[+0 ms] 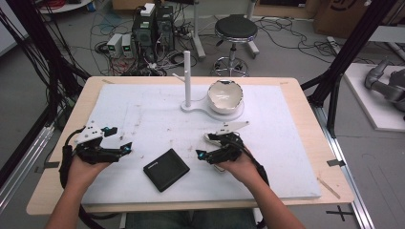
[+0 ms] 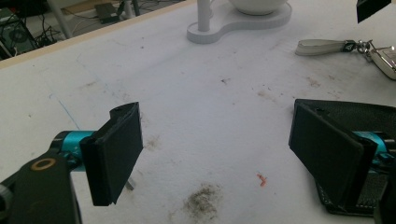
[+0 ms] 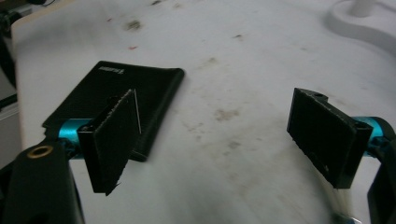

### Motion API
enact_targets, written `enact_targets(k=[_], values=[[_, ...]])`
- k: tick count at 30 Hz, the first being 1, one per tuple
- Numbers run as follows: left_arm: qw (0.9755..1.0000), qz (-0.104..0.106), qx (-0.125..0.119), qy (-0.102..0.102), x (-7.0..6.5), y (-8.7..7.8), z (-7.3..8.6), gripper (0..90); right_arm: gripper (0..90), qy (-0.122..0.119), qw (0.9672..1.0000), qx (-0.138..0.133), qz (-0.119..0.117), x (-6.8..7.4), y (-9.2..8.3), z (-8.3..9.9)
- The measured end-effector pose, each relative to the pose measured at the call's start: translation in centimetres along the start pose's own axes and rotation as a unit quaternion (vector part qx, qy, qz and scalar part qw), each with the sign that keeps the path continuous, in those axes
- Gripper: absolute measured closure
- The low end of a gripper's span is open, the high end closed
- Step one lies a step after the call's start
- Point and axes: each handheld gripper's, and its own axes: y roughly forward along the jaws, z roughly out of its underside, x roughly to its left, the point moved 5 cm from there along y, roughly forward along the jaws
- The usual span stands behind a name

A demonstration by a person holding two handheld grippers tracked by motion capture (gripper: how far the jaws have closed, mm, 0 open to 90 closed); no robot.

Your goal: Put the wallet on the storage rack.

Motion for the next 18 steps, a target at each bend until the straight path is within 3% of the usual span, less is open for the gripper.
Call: enact_targets(k=[4,7,18], values=[[1.0,0.001,0.002,0.0,0.0,0.1,0.0,17.5,17.4,-0.009,0.9993,0.021,-0.029,1.8,2.2,-0.1],[1.0,0.0,0.001,0.0,0.0,0.2,-0.1,17.5,17.4,-0.01,0.9987,0.033,-0.038,2.4,3.4,-0.1],[1.0,-0.003,0.002,0.007,-0.1,0.0,0.0,17.5,17.4,-0.014,0.9963,0.071,-0.047,3.7,6.4,-0.2]])
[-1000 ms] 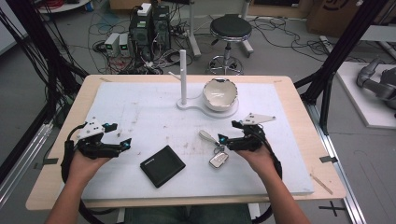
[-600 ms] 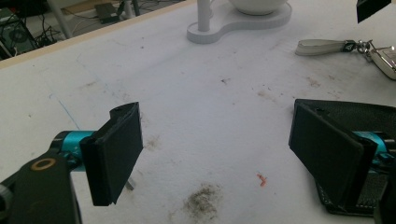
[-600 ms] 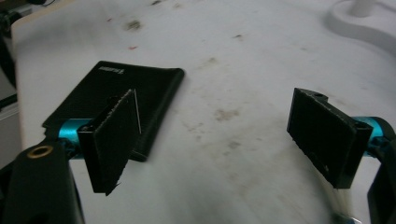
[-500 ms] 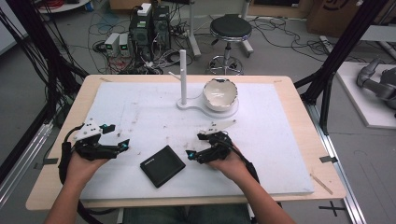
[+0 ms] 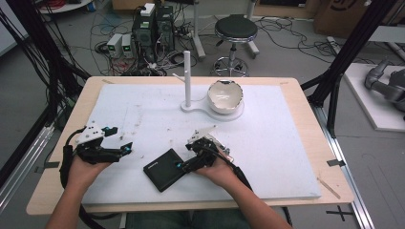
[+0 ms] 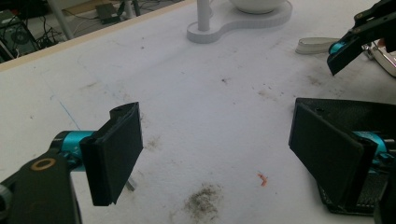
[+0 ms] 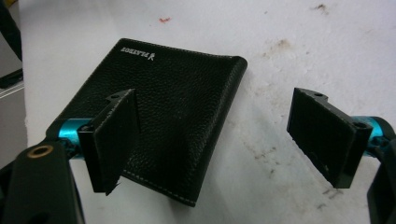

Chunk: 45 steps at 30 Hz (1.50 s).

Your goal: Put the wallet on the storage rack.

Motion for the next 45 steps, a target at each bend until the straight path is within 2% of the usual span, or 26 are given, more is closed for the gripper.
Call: enact_targets(k=[4,5,9,13,15,17,18,19,20,21,23,28,35,36,37,39,40,41,45], values=[[1.0,0.0,-0.001,0.0,0.0,-0.1,0.0,17.5,18.5,0.014,0.9998,0.016,0.0,-0.1,0.7,0.1],[1.0,0.0,-0.001,0.0,0.0,-0.1,0.0,17.5,25.9,0.01,0.9996,0.026,0.0,0.0,1.1,0.2],[1.0,-0.002,-0.001,0.001,0.0,-0.1,0.0,17.5,27.6,0.007,0.9988,0.048,0.0,0.2,1.7,0.5],[1.0,0.0,-0.001,0.003,-0.2,-0.1,-0.1,17.4,50.3,-0.001,0.9981,0.052,-0.032,0.5,1.5,0.5],[1.0,-0.001,0.001,0.004,-0.2,0.0,-0.1,17.5,52.6,-0.007,0.9982,0.054,-0.027,0.8,1.4,0.5],[1.0,0.0,0.003,0.006,-0.2,0.1,-0.1,17.5,55.5,0.0,0.9981,0.054,-0.031,0.8,1.4,0.6],[1.0,0.0,0.004,0.007,-0.2,0.1,-0.1,17.5,60.8,0.009,0.9978,0.054,-0.039,0.7,1.4,0.6],[1.0,0.001,0.004,0.007,-0.3,0.1,-0.1,17.5,60.8,0.009,0.9978,0.054,-0.039,0.7,1.4,0.6],[1.0,0.002,0.005,0.008,-0.4,0.2,-0.1,17.5,69.2,0.011,0.9975,0.057,-0.04,0.7,1.1,0.6],[1.0,0.002,0.005,0.008,-0.4,0.2,-0.1,17.5,69.2,0.011,0.9975,0.057,-0.04,0.7,1.1,0.6],[0.9999,0.002,0.008,0.011,-0.4,0.2,0.0,17.5,79.4,0.01,0.9978,0.053,-0.037,0.5,0.9,0.5],[0.9999,0.001,0.008,0.013,-0.4,0.2,0.0,17.5,84.6,0.003,0.9982,0.049,-0.034,0.6,0.6,0.4],[0.9999,0.004,0.003,0.01,-0.3,0.2,-0.1,17.5,85.4,-0.011,0.9995,0.013,-0.026,0.7,-0.7,-0.4],[0.9999,0.004,0.002,0.009,-0.3,0.2,-0.1,17.5,85.4,-0.012,0.9997,0.006,-0.023,0.7,-1.0,-0.5],[1.0,0.003,0.001,0.007,-0.3,0.2,-0.1,17.5,85.5,-0.012,0.9997,-0.014,-0.013,0.4,-2.0,-0.9],[1.0,0.003,0.0,0.005,-0.3,0.2,-0.1,17.5,85.5,-0.01,0.9994,-0.032,-0.002,0.0,-3.0,-1.3],[1.0,0.003,0.0,0.005,-0.3,0.2,-0.1,17.5,85.5,-0.01,0.9994,-0.032,-0.002,0.0,-3.0,-1.3],[1.0,0.003,0.0,0.005,-0.3,0.2,-0.1,17.5,85.5,-0.003,0.9988,-0.048,0.01,-0.7,-4.0,-1.5],[1.0,0.003,-0.001,0.006,-0.3,0.2,-0.2,17.5,85.4,0.01,0.9962,-0.078,0.036,-2.3,-6.2,-1.7]])
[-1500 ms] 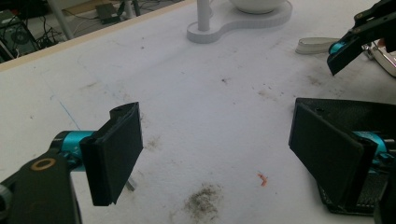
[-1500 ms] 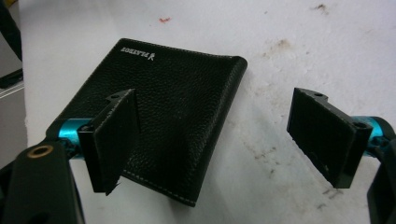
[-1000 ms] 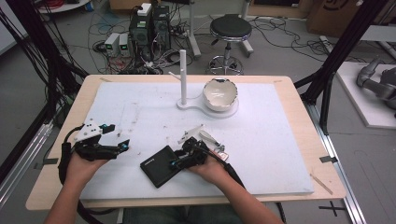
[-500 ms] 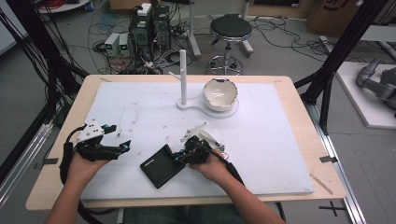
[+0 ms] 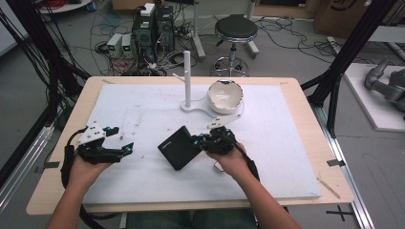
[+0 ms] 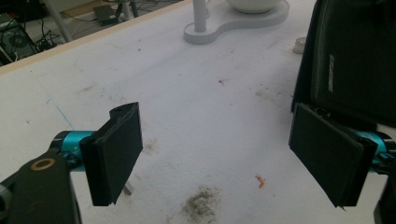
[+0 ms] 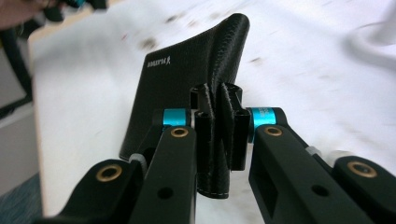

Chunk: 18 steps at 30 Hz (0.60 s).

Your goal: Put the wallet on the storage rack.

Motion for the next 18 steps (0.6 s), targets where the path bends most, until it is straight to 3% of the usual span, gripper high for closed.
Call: enact_targets(k=[5,6,10,14,18], values=[[1.0,0.0,0.0,-0.001,0.0,0.1,0.0,17.5,85.4,0.011,0.9992,-0.026,0.026,-1.7,-2.0,-0.5],[1.0,-0.001,0.0,-0.001,0.0,0.2,0.0,17.5,85.3,0.013,0.9983,-0.04,0.041,-2.7,-3.1,-0.9],[1.0,-0.002,0.004,-0.002,0.1,0.3,0.0,17.5,85.3,0.019,0.9965,-0.054,0.061,-4.1,-4.5,-1.2],[1.0,-0.001,0.004,-0.004,0.2,0.4,0.0,17.5,85.3,0.036,0.9918,-0.081,0.092,-6.4,-6.6,-2.1],[1.0,-0.001,0.001,-0.004,0.1,0.6,-0.1,17.5,85.3,0.036,0.9895,-0.08,0.115,-7.6,-7.4,-2.8]])
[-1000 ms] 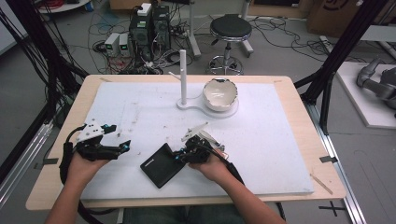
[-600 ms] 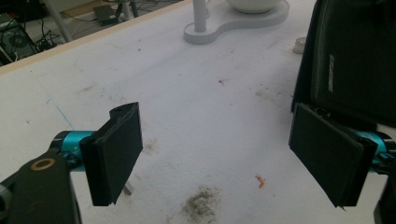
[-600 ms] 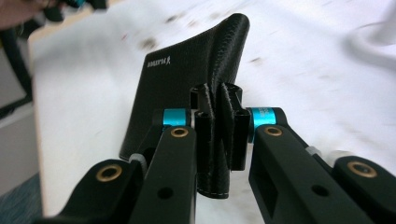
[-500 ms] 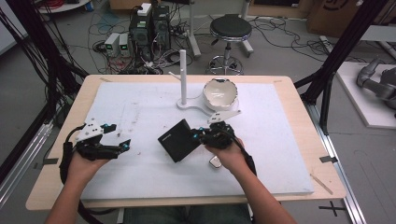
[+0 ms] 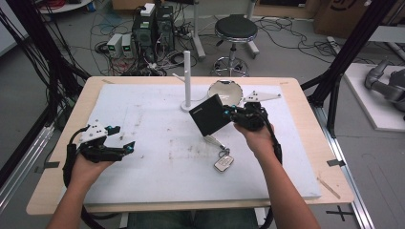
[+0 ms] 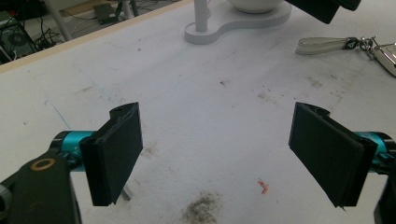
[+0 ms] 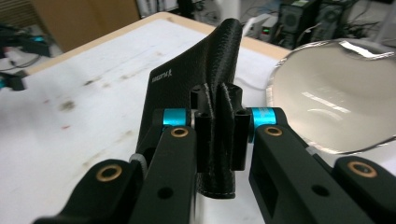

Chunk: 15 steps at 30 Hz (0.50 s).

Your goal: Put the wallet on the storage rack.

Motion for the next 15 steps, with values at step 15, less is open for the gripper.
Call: enact_targets(k=[15], values=[[1.0,0.001,-0.004,0.001,0.0,-0.1,-0.2,17.5,85.5,-0.018,0.9978,0.005,0.063,-3.7,-0.4,-3.5]])
